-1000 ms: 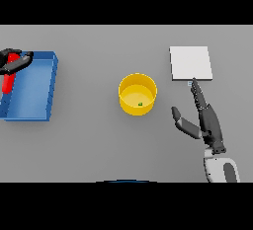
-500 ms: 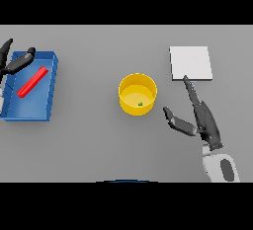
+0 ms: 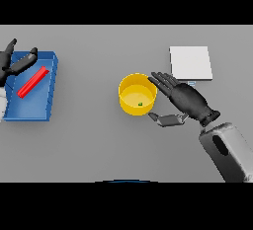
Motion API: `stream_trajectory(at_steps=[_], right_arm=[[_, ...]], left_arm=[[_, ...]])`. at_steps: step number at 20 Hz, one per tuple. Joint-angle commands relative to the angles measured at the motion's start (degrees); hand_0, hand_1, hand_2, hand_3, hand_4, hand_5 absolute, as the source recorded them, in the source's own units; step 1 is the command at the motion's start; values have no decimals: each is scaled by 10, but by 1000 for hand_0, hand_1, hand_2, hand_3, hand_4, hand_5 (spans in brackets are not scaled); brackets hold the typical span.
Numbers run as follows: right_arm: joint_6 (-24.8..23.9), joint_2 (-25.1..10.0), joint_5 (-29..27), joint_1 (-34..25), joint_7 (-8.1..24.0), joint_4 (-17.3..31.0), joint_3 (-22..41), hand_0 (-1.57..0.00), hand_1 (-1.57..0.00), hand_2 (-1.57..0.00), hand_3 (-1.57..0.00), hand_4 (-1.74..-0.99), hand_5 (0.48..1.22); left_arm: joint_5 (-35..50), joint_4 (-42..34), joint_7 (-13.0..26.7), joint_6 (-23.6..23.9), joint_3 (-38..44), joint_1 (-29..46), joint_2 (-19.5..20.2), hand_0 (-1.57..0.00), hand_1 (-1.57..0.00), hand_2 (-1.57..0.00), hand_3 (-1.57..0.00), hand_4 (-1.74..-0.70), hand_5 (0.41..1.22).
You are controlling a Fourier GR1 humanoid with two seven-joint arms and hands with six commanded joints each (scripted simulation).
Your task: Pick up the red beaker and tilt it to pour out 1 green nut into yellow bowl. Pick up the yellow bowl and place it on the metallic measuring scale.
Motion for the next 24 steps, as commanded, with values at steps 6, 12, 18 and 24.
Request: stream_trajectory(at_steps=[6,12,18,24], right_arm=[[45,-22,69,-94,-54,80,72,1,1,1,1,-1156,642],[98,-8,95,-163,-74,142,124,1,1,1,1,-1157,652],[136,7,120,-210,-68,205,161,1,1,1,1,-1174,674],[142,27,126,-232,-70,262,173,1,1,1,-22,-1195,708]], left_arm=[[2,-8,-4,-9,1,7,9,0,0,0,0,-805,692],[6,-12,-4,-10,4,8,8,1,1,1,1,-809,693],[1,2,-13,-15,4,2,13,1,1,1,1,-801,703],[-2,4,-11,-15,1,7,13,1,1,1,1,-789,711]])
